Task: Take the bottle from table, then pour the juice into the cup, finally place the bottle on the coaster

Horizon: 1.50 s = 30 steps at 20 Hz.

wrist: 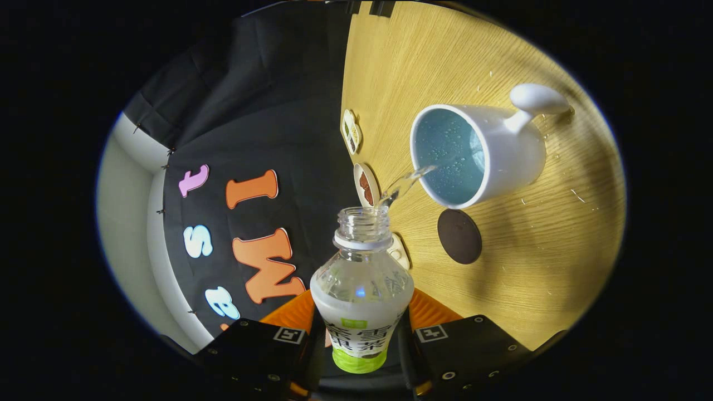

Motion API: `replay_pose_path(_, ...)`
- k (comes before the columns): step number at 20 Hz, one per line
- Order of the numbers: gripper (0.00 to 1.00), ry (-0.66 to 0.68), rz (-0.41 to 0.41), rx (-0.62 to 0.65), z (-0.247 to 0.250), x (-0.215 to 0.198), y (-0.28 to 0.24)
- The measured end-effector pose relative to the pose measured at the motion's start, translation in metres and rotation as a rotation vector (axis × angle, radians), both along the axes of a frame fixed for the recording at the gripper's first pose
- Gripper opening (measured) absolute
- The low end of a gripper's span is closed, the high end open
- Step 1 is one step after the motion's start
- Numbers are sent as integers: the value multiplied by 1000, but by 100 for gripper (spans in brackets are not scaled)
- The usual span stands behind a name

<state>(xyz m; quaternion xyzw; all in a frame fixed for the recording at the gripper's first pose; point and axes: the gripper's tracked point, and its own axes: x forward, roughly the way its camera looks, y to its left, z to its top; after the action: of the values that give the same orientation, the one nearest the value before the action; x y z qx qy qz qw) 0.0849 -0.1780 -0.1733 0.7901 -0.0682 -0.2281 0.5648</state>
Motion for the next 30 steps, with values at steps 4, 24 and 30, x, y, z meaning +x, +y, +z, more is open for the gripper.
replay_pose_path(4,57,0,11,20,0,2,2)
replay_pose_path(24,57,-20,-3,104,6,-1,-1)
replay_pose_path(30,57,-35,-15,129,8,-1,-3)
